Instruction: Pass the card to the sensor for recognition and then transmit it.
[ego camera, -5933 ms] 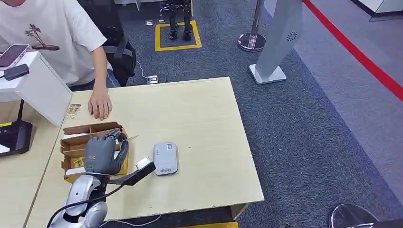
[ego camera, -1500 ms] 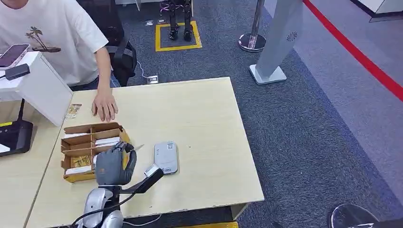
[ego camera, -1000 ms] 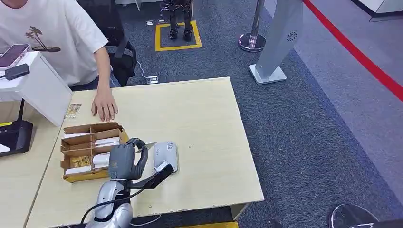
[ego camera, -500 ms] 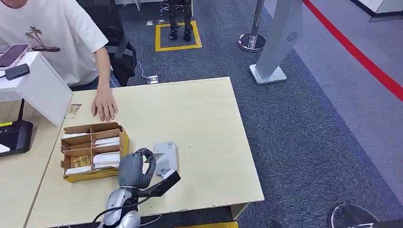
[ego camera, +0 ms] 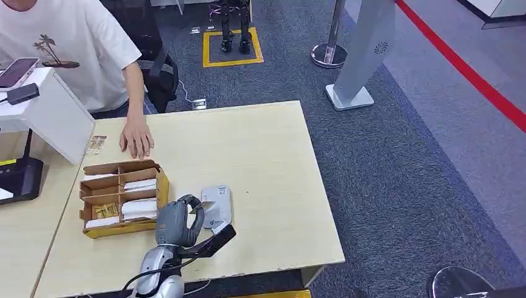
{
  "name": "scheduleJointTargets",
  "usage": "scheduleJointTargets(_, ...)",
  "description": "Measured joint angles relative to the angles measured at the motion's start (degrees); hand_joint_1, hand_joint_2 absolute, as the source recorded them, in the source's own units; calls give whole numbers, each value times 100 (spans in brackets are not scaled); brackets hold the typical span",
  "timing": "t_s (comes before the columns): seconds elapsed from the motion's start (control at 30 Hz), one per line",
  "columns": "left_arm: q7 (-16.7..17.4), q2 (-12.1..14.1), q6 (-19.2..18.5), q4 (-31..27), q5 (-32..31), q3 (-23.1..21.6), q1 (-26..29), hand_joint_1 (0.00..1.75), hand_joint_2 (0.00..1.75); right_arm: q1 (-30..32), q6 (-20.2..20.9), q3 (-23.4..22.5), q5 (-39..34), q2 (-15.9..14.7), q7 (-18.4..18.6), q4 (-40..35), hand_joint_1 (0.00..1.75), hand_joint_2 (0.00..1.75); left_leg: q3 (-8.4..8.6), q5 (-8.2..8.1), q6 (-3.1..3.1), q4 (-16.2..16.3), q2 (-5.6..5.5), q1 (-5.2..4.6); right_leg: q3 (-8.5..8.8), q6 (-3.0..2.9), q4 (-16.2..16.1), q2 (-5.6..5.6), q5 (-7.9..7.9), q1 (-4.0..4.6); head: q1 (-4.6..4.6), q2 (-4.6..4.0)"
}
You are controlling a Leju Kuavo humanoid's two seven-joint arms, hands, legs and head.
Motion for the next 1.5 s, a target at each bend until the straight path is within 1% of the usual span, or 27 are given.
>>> scheduleJointTargets(0.13,0,0,4,17,4,0,-7,175,175,3,0,0,0,0,0,0,0,0,0,0,0,0,0,0,0,0,0,0,0,0,-2,0)
scheduleJointTargets(0.23,0,6,92,17,11,0,-10,175,175,4,0,0,0,0,-2,0,0,0,0,0,0,0,0,0,0,0,0,0,0,0,0,0)
scheduleJointTargets(0.33,66,77,175,-63,-7,2,-11,175,175,11,2,22,0,0,7,0,0,0,-1,0,0,0,0,1,-1,0,0,0,0,0,0,0)
scheduleJointTargets(0.4,94,195,258,-243,-18,57,-20,175,175,20,7,53,0,0,9,0,0,0,-1,0,-1,0,0,3,-1,-1,1,0,0,0,-2,0)
scheduleJointTargets(0.47,120,330,260,-439,-28,175,-70,175,175,24,7,109,0,0,11,0,0,0,-1,1,-2,0,0,4,-1,-1,2,0,-1,1,-2,0)
scheduleJointTargets(0.6,173,488,324,-669,-116,313,-112,175,175,23,31,157,0,2,15,0,0,0,-1,3,-4,-1,0,4,-1,-2,4,0,-1,2,0,0)
scheduleJointTargets(0.73,192,714,400,-887,-103,557,-211,175,175,23,85,262,4,11,55,0,0,0,-2,3,-4,-1,0,3,-1,-1,3,0,-1,2,0,0)
scheduleJointTargets(0.87,208,969,522,-1051,-105,891,-327,175,175,23,101,317,4,22,68,0,0,0,-1,4,-6,-1,0,4,-1,-2,3,-1,-1,2,0,0)
scheduleJointTargets(1.2,208,1530,531,-1211,-131,1503,-525,175,175,23,194,422,2,22,90,0,0,0,-2,4,-6,-1,0,4,-2,-2,5,1,-1,2,-2,0)
scheduleJointTargets(1.33,208,1792,457,-1270,-175,1790,-533,175,175,33,205,448,0,22,90,0,0,0,-1,4,-7,-2,2,6,-4,-3,5,4,-1,2,-2,0)
scheduleJointTargets(1.5,230,2158,161,-1344,-273,2066,-523,175,175,54,205,452,0,22,61,0,0,0,-2,4,-7,-3,1,7,-3,-4,7,3,-2,2,0,0)
